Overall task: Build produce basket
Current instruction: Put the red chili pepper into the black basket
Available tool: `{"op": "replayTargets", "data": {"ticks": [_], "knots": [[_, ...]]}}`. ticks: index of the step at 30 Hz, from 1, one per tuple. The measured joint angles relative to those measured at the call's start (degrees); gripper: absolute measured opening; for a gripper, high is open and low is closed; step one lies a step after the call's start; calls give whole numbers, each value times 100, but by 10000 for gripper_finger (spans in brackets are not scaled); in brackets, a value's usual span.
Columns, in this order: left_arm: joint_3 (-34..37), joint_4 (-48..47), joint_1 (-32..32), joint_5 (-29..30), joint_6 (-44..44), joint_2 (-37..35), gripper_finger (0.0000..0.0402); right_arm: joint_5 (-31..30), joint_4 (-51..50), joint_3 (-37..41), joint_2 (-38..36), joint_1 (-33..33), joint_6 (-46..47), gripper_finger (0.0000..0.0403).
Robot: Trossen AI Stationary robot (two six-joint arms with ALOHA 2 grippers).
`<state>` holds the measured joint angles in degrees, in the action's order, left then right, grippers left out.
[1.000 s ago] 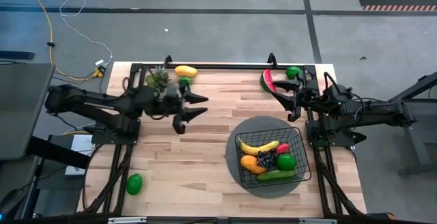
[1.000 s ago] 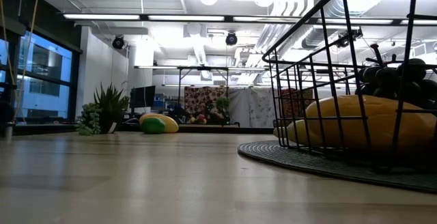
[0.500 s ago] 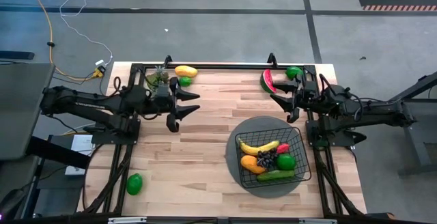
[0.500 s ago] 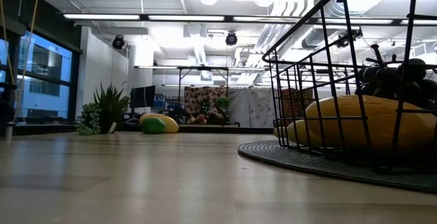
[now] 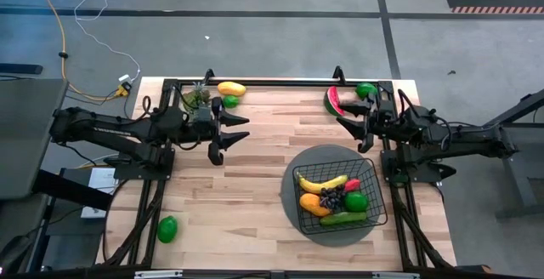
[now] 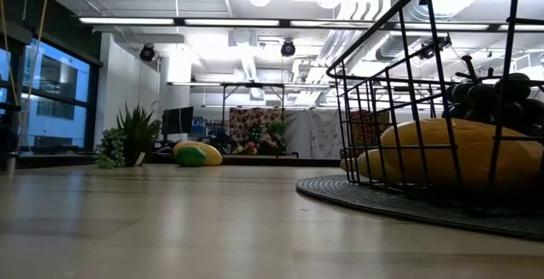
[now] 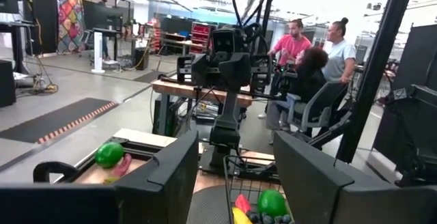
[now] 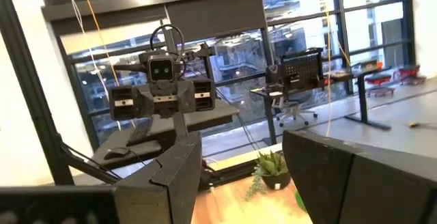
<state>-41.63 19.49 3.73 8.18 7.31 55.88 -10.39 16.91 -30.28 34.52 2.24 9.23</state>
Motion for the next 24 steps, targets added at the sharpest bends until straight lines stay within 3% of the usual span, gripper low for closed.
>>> {"op": "replayTargets", "data": {"ticks": [11,16,20,24], "knots": [[0,0,0,-1,151,0,179,52,-127,0,0,0,179,188],[0,2,0,3,155,2,179,199,-453,0,2,-2,826,188],[0,2,0,23,162,2,179,-477,-755,-11,62,22,2215,188],[0,2,0,211,157,2,179,-1353,-2299,-341,323,339,3364,188]]}}
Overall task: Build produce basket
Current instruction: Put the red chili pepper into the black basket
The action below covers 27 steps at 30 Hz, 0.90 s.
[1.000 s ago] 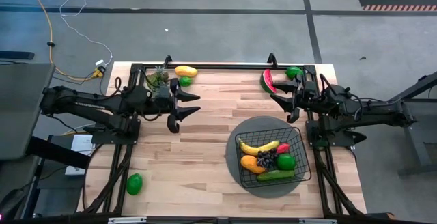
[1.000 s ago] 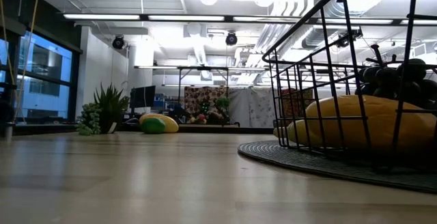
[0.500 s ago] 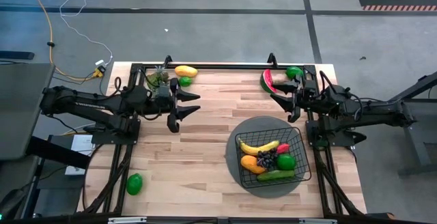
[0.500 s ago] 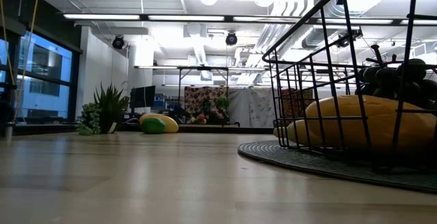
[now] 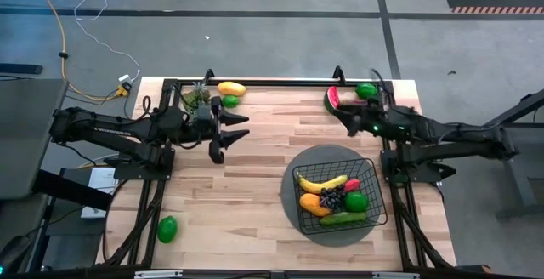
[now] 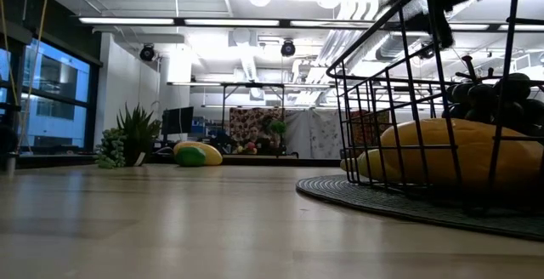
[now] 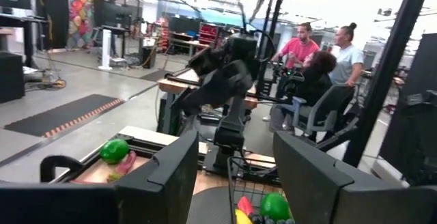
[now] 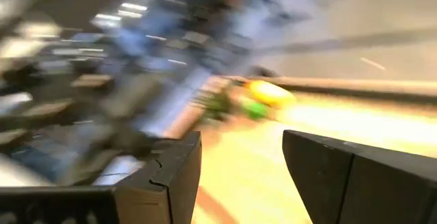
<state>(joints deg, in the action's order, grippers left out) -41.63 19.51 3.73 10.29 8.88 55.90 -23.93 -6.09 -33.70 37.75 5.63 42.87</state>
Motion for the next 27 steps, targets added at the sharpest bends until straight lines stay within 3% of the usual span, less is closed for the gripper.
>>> {"op": "replayTargets", "data": {"ticks": [5,9,18,27], "knots": [[0,2,0,85,-2,0,179,-219,-2342,-719,749,918,1207,188],[0,2,0,86,-2,0,179,-175,-3132,-910,1504,1763,1831,188],[0,1,0,85,-4,2,179,65,-2810,-823,3270,3100,3329,188],[0,2,0,85,-4,2,179,693,-1617,-834,4344,3567,3992,188]]}}
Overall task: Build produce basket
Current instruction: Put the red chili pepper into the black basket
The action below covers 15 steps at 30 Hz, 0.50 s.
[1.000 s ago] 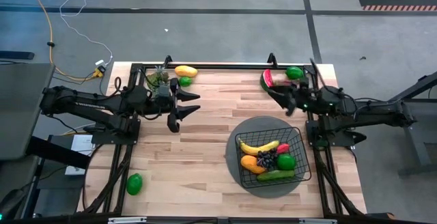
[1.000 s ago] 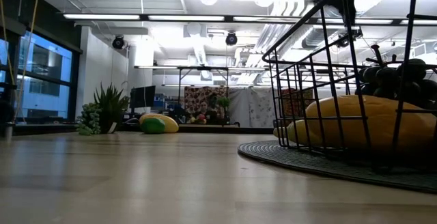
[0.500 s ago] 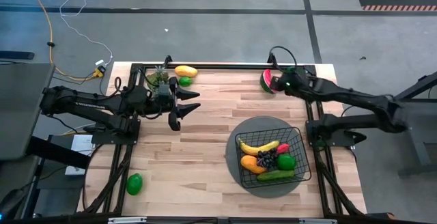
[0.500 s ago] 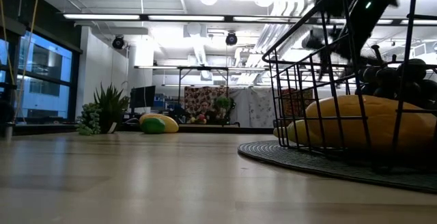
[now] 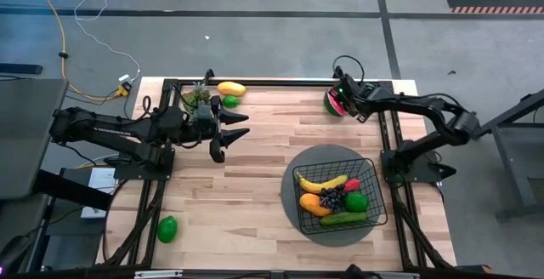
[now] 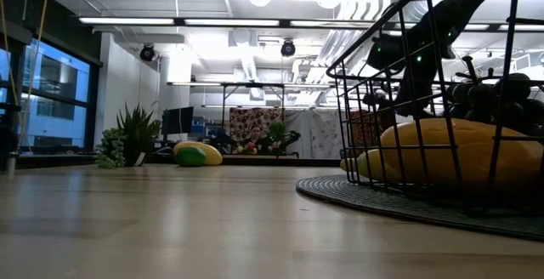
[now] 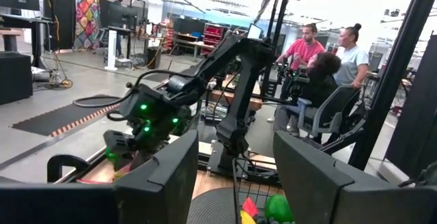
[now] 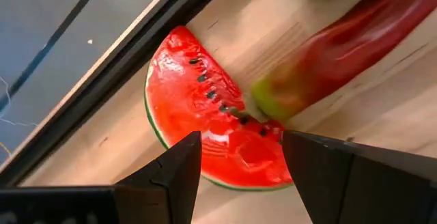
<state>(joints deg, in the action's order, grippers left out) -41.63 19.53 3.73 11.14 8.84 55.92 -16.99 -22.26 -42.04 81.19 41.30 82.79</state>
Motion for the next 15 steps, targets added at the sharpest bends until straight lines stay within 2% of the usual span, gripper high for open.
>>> {"op": "replayTargets", "data": {"ticks": [5,15], "knots": [[0,0,0,0,13,0,179,114,42,0,274,133,562,188],[0,-2,0,7,7,0,179,240,666,0,500,272,783,186]]}}
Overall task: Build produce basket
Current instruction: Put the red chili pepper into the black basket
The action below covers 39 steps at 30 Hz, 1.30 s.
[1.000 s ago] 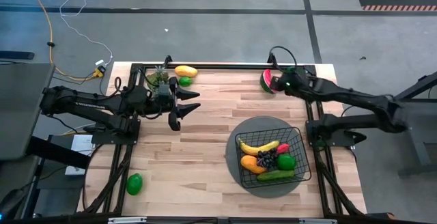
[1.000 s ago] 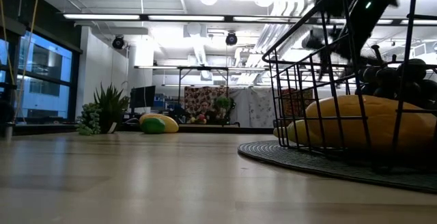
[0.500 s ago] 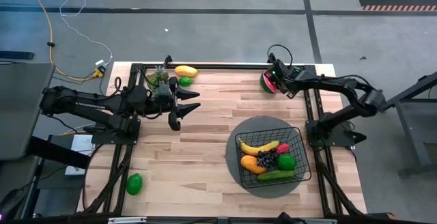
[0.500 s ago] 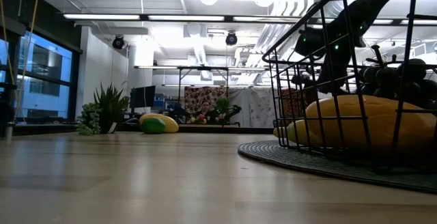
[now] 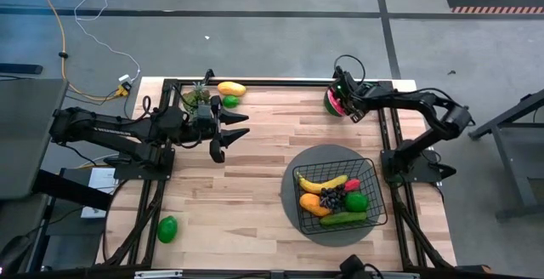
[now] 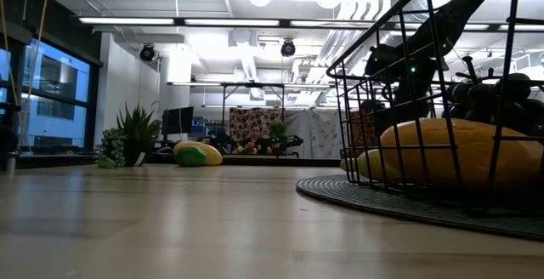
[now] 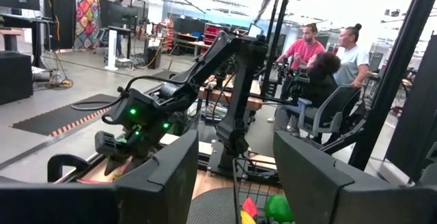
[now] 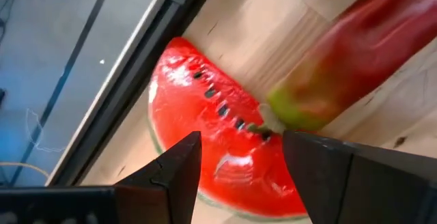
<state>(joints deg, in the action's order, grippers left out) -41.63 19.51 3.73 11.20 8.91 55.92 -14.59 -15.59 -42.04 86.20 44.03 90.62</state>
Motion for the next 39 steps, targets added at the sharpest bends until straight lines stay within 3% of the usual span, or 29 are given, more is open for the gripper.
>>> {"op": "replayTargets", "data": {"ticks": [12,29,39], "knots": [[0,0,0,21,59,0,179,43,209,0,286,82,344,120],[0,-21,0,59,97,0,179,-19,-57,0,286,289,490,82],[-2,-46,-2,57,98,2,179,-19,-71,0,286,289,494,19]]}}
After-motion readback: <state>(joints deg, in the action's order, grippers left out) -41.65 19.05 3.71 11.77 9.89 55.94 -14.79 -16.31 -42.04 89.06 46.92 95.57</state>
